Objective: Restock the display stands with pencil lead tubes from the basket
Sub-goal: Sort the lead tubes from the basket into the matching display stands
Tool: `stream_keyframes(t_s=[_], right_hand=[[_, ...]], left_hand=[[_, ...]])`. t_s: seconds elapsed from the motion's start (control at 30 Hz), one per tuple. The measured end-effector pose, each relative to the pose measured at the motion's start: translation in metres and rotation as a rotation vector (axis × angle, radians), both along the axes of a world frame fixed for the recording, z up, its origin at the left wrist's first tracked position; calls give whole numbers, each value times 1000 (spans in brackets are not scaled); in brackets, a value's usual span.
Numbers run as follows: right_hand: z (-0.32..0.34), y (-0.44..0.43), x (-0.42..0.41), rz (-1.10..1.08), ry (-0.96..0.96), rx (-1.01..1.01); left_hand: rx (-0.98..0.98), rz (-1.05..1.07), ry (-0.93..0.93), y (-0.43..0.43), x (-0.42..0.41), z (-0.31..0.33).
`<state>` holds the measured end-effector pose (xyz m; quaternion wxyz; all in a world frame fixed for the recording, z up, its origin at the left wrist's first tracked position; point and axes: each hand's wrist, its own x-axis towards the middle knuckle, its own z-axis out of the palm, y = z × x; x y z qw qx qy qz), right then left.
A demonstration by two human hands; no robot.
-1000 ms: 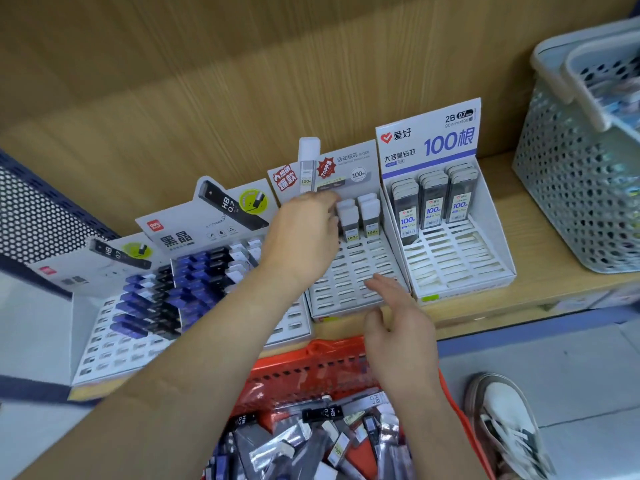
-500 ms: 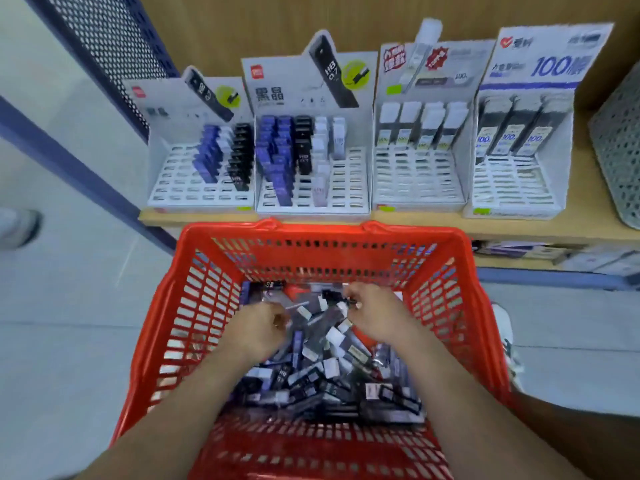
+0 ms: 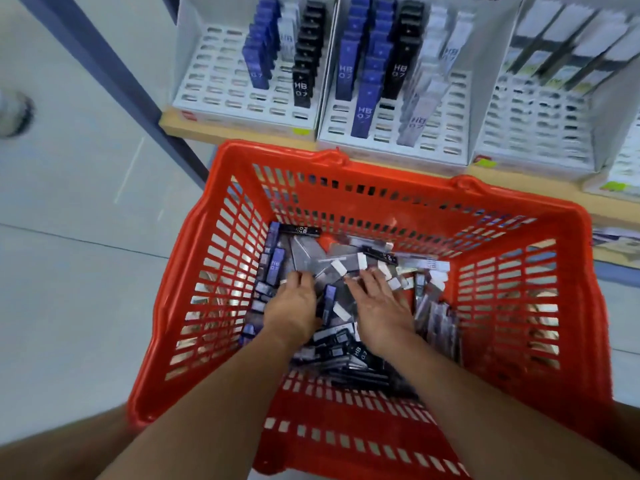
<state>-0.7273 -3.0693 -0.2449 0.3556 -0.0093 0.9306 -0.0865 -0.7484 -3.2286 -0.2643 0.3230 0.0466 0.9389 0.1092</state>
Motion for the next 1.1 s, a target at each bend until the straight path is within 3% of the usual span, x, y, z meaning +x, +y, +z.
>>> stream_keyframes(t_s=[0.13, 0.33, 0.47, 0.57, 0.77, 0.9, 1.1], right_hand=[[-9, 5, -3, -58, 58, 80], [-17, 13, 2, -172, -40, 47], [-10, 24, 3, -251, 34, -16], [5, 36, -3, -481, 103, -171], [48, 17, -12, -1330, -90, -939], [58, 5, -9, -1347, -148, -1013], [85, 7, 1, -1253, -156, -1083]], left_hand=[[-44, 58, 19, 3, 0, -7], [129, 141, 45, -5, -8, 2], [321, 361, 6, -2, -16, 22], [421, 479, -46, -1, -21, 41], [627, 701, -139, 10, -12, 71], [715, 718, -255, 25, 6, 93], [747, 583, -203, 37, 29, 122]])
